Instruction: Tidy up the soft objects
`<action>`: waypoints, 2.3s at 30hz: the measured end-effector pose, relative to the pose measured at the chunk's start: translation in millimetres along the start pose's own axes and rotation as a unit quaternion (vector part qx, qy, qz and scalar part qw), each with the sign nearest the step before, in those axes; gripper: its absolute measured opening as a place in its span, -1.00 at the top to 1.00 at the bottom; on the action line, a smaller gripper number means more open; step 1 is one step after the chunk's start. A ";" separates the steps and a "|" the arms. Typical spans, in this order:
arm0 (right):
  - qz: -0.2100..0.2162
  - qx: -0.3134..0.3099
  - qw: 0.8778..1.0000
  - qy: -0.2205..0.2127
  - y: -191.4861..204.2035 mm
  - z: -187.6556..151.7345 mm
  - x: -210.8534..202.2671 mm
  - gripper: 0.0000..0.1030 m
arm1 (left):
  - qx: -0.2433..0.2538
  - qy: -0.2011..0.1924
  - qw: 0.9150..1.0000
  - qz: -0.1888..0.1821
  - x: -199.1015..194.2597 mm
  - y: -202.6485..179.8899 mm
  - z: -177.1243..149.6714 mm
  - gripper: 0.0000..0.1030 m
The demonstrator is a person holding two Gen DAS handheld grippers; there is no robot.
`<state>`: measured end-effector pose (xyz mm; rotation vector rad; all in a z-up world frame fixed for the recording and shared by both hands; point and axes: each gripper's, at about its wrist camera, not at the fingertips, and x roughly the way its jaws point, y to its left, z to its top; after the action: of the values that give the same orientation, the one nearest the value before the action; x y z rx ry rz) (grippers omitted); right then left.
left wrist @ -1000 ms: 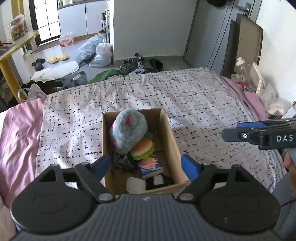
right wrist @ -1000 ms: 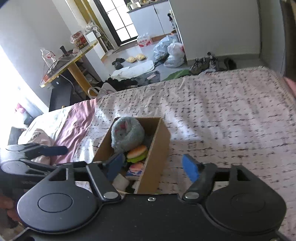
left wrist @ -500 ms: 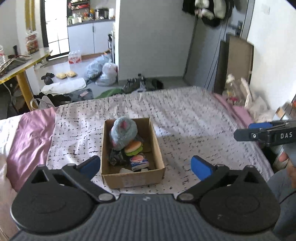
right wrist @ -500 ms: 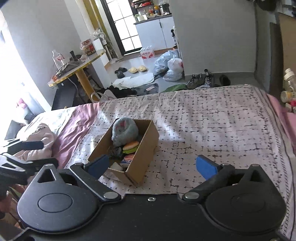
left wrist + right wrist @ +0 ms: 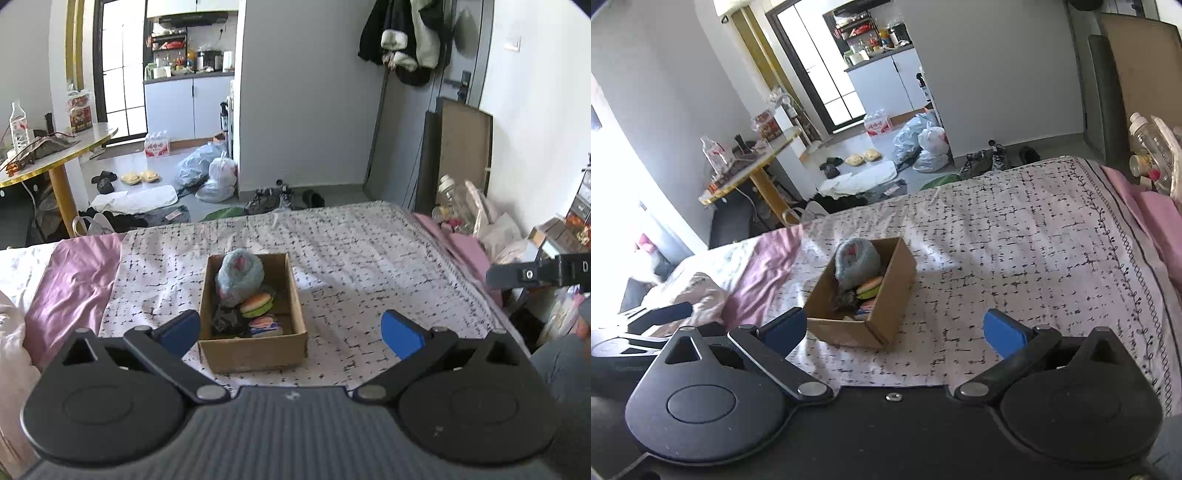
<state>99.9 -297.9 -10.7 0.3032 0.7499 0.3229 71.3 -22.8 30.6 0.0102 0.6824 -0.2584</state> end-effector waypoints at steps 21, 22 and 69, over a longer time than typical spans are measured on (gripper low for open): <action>-0.037 -0.042 0.998 -0.003 28.4 -32.0 -43.2 -1.00 | -0.040 -0.023 0.999 0.013 -31.1 -15.1 -28.0 -1.00; -0.043 -0.043 0.998 -0.003 28.7 -32.8 -43.3 -1.00 | -0.042 -0.024 0.999 0.014 -31.9 -15.8 -28.2 -1.00; -0.055 -0.077 0.996 -0.001 34.7 -31.4 -40.8 -1.00 | -0.030 -0.025 0.997 0.074 -26.2 -36.2 -33.6 -1.00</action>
<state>43.6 -277.5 5.7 0.1169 0.7321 0.2738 22.3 -48.5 23.6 -0.0027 0.6369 -0.0965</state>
